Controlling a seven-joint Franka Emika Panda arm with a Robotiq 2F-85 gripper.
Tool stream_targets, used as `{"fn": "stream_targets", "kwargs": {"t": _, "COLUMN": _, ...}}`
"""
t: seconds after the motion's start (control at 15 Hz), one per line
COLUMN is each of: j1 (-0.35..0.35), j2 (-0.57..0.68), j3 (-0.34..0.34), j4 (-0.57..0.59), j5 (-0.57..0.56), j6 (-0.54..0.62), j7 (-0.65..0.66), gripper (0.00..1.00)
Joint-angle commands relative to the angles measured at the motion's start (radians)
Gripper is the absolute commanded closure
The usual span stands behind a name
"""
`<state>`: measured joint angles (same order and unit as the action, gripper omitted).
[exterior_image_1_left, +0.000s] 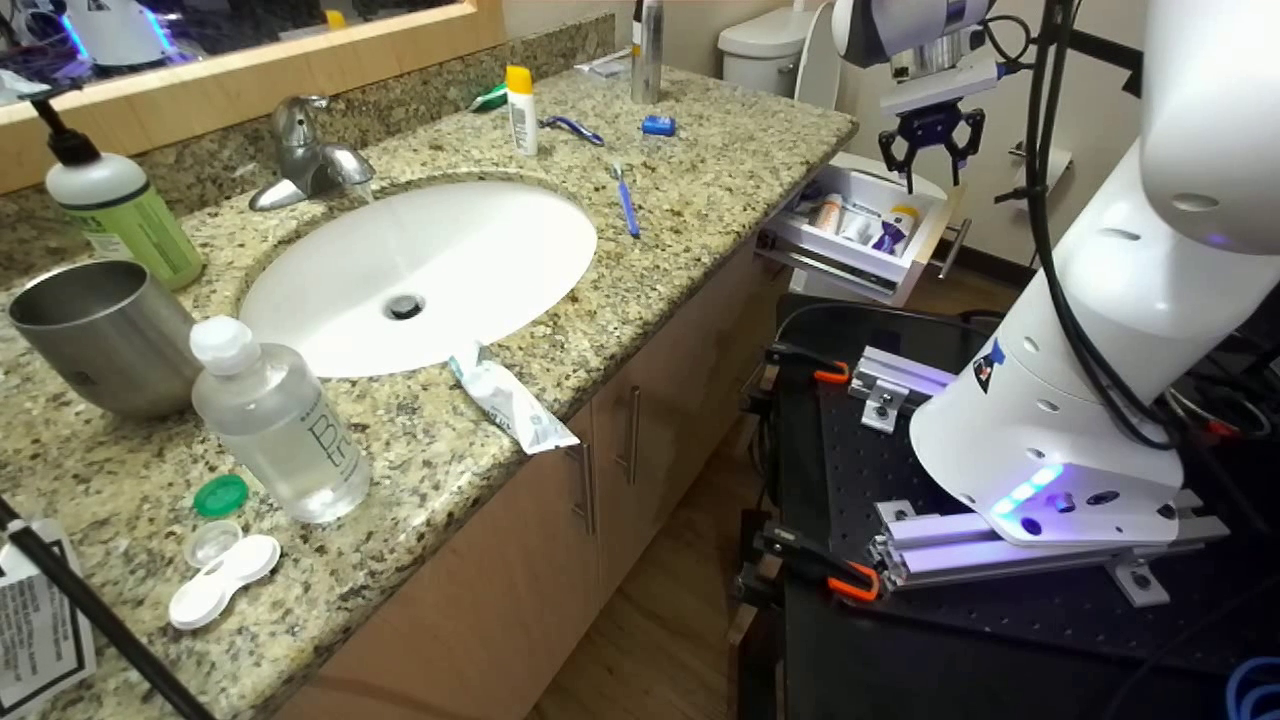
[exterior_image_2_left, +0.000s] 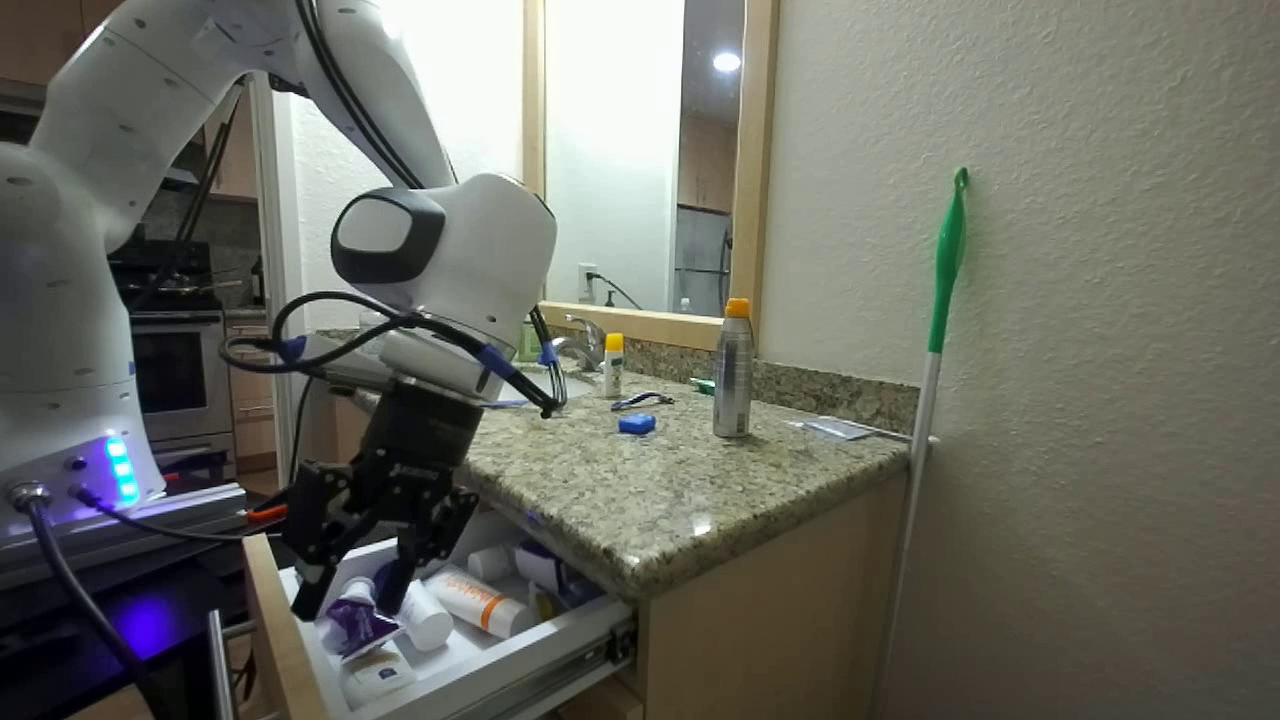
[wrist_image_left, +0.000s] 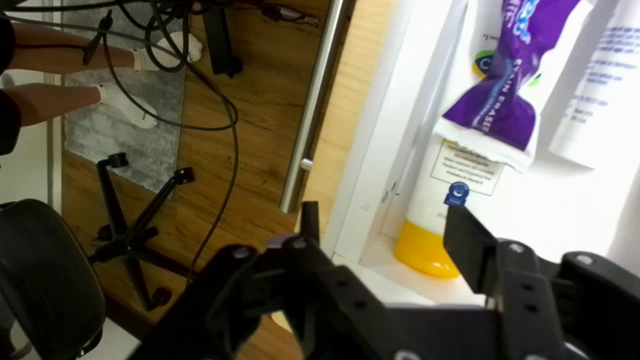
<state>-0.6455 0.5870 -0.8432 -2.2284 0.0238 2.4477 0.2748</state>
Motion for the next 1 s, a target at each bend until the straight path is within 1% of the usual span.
{"fn": "stream_targets", "kwargs": {"t": 0.0, "j1": -0.022, "j2": -0.024, "j3": 0.025, "j4": 0.011, "j5": 0.027, "j6": -0.054, "j7": -0.002, "gripper": 0.05}}
{"fn": "stream_targets", "kwargs": {"t": 0.07, "j1": -0.009, "j2": -0.010, "j3": 0.013, "j4": 0.007, "j5": 0.009, "j6": -0.026, "j7": 0.006, "gripper": 0.22}}
{"fn": "stream_targets", "kwargs": {"t": 0.2, "j1": -0.009, "j2": -0.010, "j3": 0.014, "j4": 0.007, "j5": 0.013, "j6": -0.029, "j7": 0.008, "gripper": 0.07}}
{"fn": "stream_targets", "kwargs": {"t": 0.33, "j1": -0.009, "j2": -0.010, "j3": 0.014, "j4": 0.007, "j5": 0.013, "j6": -0.031, "j7": 0.008, "gripper": 0.01}}
{"fn": "stream_targets", "kwargs": {"t": 0.53, "j1": -0.030, "j2": 0.063, "j3": 0.063, "j4": 0.069, "j5": 0.076, "j6": -0.034, "j7": 0.086, "gripper": 0.00}}
{"fn": "stream_targets", "kwargs": {"t": 0.73, "j1": -0.028, "j2": 0.114, "j3": 0.090, "j4": 0.109, "j5": 0.103, "j6": -0.036, "j7": 0.141, "gripper": 0.00}}
{"fn": "stream_targets", "kwargs": {"t": 0.87, "j1": -0.019, "j2": 0.136, "j3": 0.091, "j4": 0.123, "j5": 0.098, "j6": -0.042, "j7": 0.162, "gripper": 0.00}}
{"fn": "stream_targets", "kwargs": {"t": 0.93, "j1": -0.003, "j2": 0.106, "j3": 0.079, "j4": 0.092, "j5": 0.087, "j6": -0.029, "j7": 0.154, "gripper": 0.00}}
